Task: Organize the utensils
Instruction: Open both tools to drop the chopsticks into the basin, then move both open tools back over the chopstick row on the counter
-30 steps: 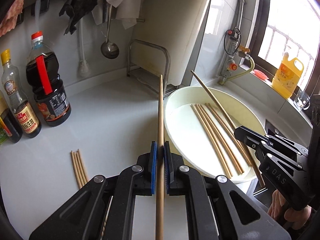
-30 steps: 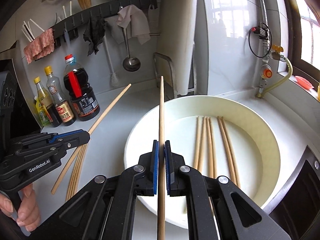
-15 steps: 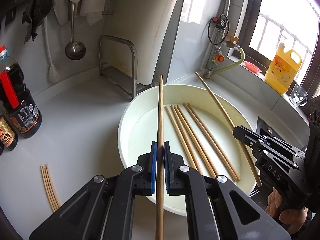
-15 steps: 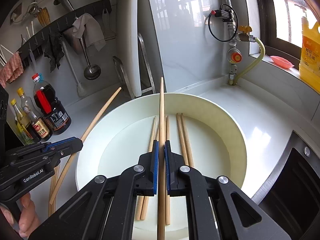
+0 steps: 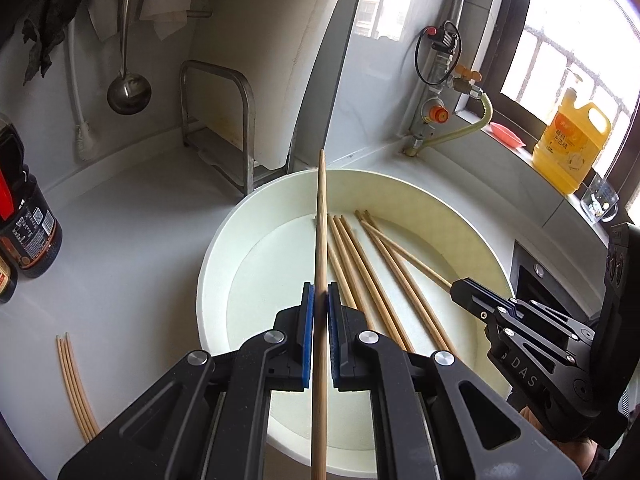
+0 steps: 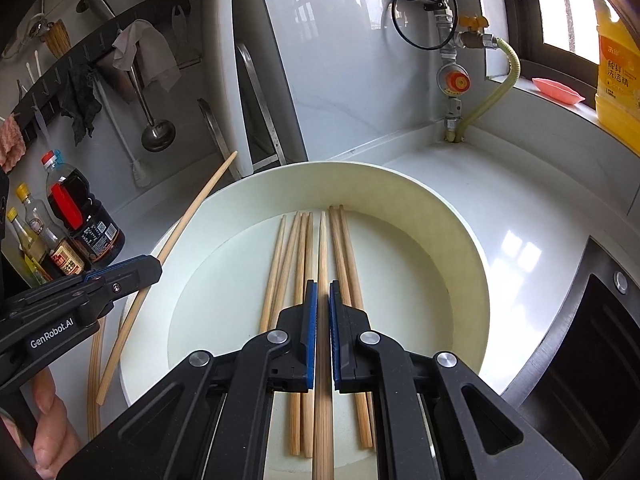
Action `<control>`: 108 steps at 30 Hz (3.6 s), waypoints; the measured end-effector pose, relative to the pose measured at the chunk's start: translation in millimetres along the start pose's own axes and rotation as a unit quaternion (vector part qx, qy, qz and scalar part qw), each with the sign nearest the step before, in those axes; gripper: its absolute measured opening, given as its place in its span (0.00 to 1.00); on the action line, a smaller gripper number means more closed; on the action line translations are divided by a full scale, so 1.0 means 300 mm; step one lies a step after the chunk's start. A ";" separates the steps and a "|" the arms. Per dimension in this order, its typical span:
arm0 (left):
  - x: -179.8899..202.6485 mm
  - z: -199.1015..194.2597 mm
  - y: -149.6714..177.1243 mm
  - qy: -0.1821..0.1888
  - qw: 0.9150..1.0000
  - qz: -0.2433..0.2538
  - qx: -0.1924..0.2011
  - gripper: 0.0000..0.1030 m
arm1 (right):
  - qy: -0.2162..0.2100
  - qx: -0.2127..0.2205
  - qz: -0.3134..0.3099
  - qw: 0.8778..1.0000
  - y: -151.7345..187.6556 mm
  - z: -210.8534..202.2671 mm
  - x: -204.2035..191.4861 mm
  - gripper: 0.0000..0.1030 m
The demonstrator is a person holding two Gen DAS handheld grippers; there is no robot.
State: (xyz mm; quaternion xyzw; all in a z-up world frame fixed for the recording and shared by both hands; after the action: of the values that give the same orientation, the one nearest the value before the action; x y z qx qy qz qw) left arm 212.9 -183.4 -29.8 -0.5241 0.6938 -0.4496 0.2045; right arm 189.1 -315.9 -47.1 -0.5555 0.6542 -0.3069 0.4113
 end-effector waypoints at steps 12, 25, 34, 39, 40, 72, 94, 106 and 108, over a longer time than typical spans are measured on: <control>-0.011 0.072 0.039 -0.010 0.999 -0.016 -0.033 0.13 | -0.004 -0.017 0.011 1.000 0.025 0.038 0.010 0.16; -0.066 0.011 -0.028 -0.037 0.999 -0.033 0.009 0.65 | -0.001 -0.007 0.013 1.000 0.011 0.024 0.015 0.24; -0.069 -0.007 -0.033 -0.040 0.999 -0.031 0.012 0.67 | -0.007 -0.006 0.006 1.000 0.015 0.018 -0.007 0.24; -0.081 -0.031 -0.038 -0.040 0.999 -0.031 0.017 0.67 | -0.013 -0.004 -0.002 1.000 0.013 0.009 -0.035 0.25; -0.086 -0.039 -0.040 -0.041 0.999 -0.031 0.018 0.67 | -0.015 -0.003 -0.003 1.000 0.013 0.007 -0.041 0.26; -0.615 -0.435 0.198 -0.162 0.986 -0.041 0.025 0.76 | -0.129 0.001 -0.070 0.989 0.118 -0.117 -0.482 0.44; -0.863 -0.522 0.356 -0.196 0.977 -0.089 0.010 0.78 | -0.197 -0.055 -0.147 0.968 0.333 -0.025 -0.851 0.49; -0.929 -0.494 0.409 -0.222 0.970 -0.097 -0.005 0.80 | -0.226 -0.105 -0.194 0.949 0.473 0.047 -0.967 0.49; -0.930 -0.486 0.416 -0.225 0.970 -0.093 -0.010 0.80 | -0.225 -0.113 -0.194 0.948 0.491 0.052 -0.959 0.49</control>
State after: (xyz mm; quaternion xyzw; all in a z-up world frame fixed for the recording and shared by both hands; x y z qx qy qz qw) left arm 137.4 136.2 -112.0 -0.6756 0.5831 -0.3304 0.3072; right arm 145.8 -4.7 -124.3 -0.7691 0.4549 -0.1719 0.4147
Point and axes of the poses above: each gripper's, at about its wrist camera, not at the fingertips, and z roughly the way its jaws point, x to its right, y to its underside, the point moved 9 cm from there along z, roughly the way its jaws point, and after that the axes turned 15 degrees about x, right-handed, at the moved point
